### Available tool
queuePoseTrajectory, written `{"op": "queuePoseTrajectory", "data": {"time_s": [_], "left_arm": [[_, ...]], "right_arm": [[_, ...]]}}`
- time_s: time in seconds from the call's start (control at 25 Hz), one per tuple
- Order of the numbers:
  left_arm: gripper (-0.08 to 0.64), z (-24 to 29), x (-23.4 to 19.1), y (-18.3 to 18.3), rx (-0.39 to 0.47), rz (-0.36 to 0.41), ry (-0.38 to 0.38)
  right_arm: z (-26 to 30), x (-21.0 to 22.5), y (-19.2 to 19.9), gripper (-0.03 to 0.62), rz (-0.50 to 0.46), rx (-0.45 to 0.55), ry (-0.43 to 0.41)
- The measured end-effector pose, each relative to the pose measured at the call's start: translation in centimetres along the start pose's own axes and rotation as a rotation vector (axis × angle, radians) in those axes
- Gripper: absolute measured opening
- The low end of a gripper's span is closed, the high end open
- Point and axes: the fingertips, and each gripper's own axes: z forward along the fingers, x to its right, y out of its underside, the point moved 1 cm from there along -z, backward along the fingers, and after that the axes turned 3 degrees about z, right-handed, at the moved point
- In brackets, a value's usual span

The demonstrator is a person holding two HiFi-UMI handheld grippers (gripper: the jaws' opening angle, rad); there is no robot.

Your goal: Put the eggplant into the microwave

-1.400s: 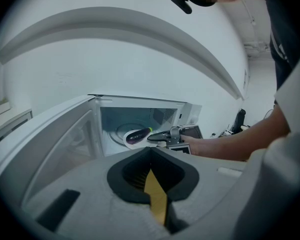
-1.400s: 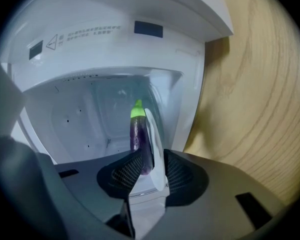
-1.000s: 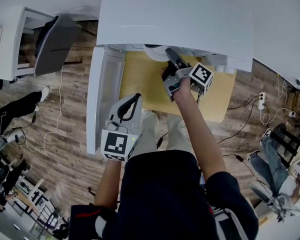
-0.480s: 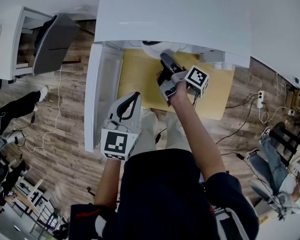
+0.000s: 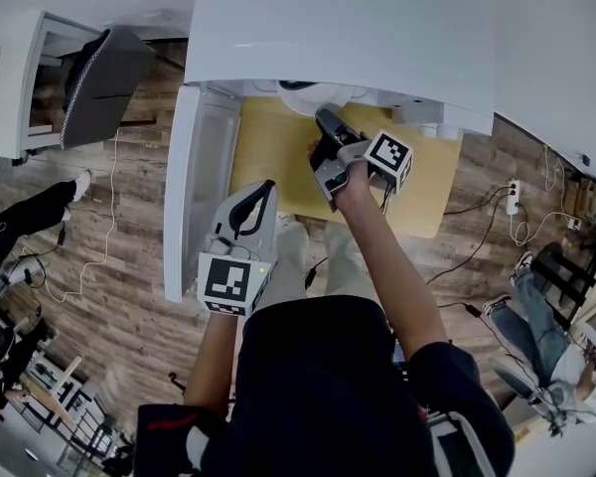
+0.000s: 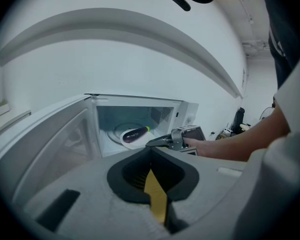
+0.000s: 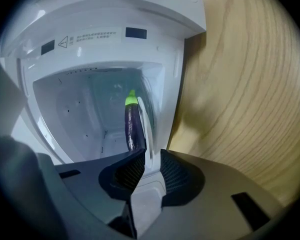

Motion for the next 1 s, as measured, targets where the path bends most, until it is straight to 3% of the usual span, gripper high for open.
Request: {"op": "queuePoseTrajectory", "data": {"time_s": [0.36, 1.0], "left_arm": [[0.014, 0.0, -0.5, 0.0, 0.003, -0.001, -0.004], [0.014, 0.0, -1.0, 0.1, 0.005, -0.008, -0.015]], "right_arm": [[0.5, -0.1, -0.5, 0.041, -0.005, 0.006, 0.023], [1.8, -0.7, -1.0, 0.031, -0.003, 0.012, 0.038]]}}
